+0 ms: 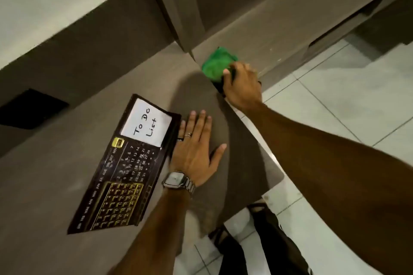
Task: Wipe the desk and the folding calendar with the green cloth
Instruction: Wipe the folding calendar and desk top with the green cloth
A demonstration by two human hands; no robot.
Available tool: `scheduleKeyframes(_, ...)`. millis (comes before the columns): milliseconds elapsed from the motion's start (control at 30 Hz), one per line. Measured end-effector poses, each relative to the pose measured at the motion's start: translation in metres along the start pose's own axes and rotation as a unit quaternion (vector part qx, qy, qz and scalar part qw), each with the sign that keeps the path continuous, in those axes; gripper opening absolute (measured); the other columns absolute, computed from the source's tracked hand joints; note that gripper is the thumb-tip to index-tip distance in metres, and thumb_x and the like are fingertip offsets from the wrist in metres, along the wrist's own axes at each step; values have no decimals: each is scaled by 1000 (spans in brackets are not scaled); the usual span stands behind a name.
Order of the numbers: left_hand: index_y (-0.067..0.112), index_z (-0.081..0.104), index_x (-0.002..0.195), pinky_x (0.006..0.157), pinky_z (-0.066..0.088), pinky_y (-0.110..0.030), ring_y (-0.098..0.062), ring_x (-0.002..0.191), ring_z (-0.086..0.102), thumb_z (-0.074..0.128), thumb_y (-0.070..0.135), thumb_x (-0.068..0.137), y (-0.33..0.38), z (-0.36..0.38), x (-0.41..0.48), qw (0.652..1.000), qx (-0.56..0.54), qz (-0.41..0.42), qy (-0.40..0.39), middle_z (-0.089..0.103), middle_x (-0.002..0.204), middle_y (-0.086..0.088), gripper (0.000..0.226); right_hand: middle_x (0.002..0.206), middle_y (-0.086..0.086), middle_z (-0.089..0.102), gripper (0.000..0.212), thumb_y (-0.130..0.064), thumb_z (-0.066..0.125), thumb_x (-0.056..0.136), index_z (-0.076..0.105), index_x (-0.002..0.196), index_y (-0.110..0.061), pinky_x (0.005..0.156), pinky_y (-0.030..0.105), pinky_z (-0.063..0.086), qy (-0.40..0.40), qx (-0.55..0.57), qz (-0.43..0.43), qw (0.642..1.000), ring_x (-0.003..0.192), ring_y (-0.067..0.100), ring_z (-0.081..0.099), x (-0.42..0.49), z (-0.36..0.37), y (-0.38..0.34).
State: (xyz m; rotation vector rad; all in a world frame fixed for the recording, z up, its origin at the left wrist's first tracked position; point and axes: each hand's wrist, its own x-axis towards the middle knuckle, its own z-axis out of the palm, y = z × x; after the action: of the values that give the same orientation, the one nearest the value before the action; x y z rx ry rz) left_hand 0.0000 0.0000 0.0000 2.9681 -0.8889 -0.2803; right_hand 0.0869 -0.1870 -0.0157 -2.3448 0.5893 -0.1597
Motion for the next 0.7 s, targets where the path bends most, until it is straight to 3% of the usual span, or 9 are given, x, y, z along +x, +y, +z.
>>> scheduleKeyframes(133, 11, 11, 152, 119, 7, -46, -26, 148, 4, 23, 65, 91, -1, 20, 2, 1000, -8, 3, 6, 10, 161, -8, 82, 130, 17, 48, 44, -46, 37, 97, 51, 123, -12, 97, 52, 40, -3, -14, 98, 995, 121, 36, 44, 33, 18, 10)
scheduleKeyframes(267, 14, 7, 153, 119, 4, -45, -24, 149, 2, 25, 69, 90, -8, 31, 5, 1000, 4, 7, 13, 6, 162, -5, 84, 129, 16, 53, 48, -49, 52, 91, 50, 122, -13, 95, 53, 42, 0, -56, 99, 993, 121, 37, 43, 54, 26, 12)
scheduleKeyframes(433, 14, 7, 153, 119, 2, -43, -24, 149, 1, 24, 68, 91, -8, 31, 5, 1000, 7, 12, 9, 4, 162, -4, 84, 122, 11, 59, 64, -38, 78, 76, 44, 126, -17, 94, 52, 49, -41, 76, 167, 982, 116, 33, 53, 66, 21, 10)
scheduleKeyframes(567, 15, 7, 153, 119, 2, -43, -22, 149, 0, 24, 68, 91, -8, 32, 5, 1000, 2, 10, 10, 4, 162, -3, 83, 108, 7, 60, 55, -30, 82, 74, 54, 116, -12, 79, 37, 55, -93, 181, 245, 948, 94, 23, 59, 69, 9, 11)
scheduleKeyframes(700, 14, 5, 152, 120, 5, -46, -22, 149, -4, 19, 69, 91, -5, 26, 4, 1000, -4, 8, -16, 0, 162, -4, 83, 108, 8, 61, 47, -24, 78, 79, 57, 117, -8, 83, 37, 54, -98, 248, 219, 939, 102, 27, 60, 56, -7, 6)
